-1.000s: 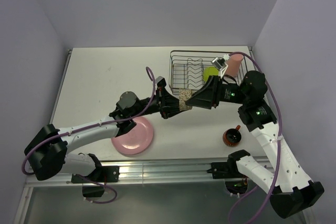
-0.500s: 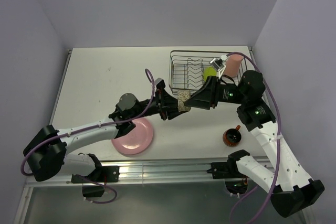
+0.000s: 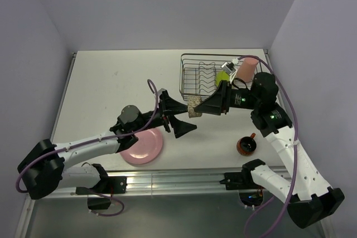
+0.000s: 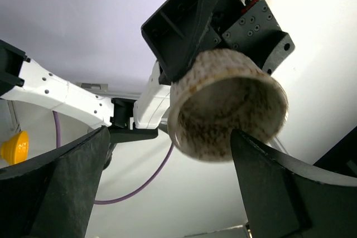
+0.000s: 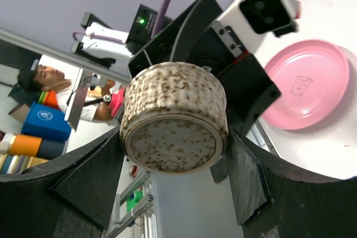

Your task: Load the mixed dishes into the dish rack

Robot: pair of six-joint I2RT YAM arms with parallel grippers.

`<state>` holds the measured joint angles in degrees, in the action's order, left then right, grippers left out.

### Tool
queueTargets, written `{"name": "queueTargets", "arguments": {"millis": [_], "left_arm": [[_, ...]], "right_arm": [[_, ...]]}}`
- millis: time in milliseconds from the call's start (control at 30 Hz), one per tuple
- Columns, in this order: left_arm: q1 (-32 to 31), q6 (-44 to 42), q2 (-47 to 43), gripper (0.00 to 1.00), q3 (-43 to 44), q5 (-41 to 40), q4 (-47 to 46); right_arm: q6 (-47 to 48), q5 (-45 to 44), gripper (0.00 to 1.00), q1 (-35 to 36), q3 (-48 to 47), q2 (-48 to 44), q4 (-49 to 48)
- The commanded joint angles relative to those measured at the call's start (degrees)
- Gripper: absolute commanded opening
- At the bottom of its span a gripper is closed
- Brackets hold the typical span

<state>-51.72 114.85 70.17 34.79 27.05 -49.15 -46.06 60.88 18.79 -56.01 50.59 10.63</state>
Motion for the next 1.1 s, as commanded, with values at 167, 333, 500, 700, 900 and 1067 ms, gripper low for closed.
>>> {"name": "queueTargets", "arguments": {"millis": [167, 333, 500, 700, 900, 1067], "left_arm": [[9.0, -4.3, -15.0, 0.97, -0.3, 0.6, 26.1], [10.9, -16.8, -17.2, 0.95, 5.4, 1.9, 45.8], [10.9, -20.5, -19.2, 0.95, 6.3, 0.3, 56.3], [10.7, -19.4, -23.0, 0.94, 4.1, -0.2, 58.0], [10.7, -19.0, -27.6, 0.94, 3.3, -2.9, 62.5], [10.7, -16.9, -32.1, 0.95, 1.3, -4.4, 63.9]], "right_arm": [[9.8, -10.9, 0.00, 0.4, -10.5, 7.3, 13.2], [15.3, -21.6, 0.00, 0.4, -20.3, 18.3, 20.0], [17.6, -37.4, 0.00, 0.5, -31.0, 31.5, 23.3], [20.6, -47.1, 0.00, 1.6, -45.5, 46.2, 26.9], [23.6, -55.3, 0.00, 2.0, -57.9, 58.4, 33.0], [24.2, -58.6, 0.00, 2.8, -63.8, 66.6, 37.4]]}}
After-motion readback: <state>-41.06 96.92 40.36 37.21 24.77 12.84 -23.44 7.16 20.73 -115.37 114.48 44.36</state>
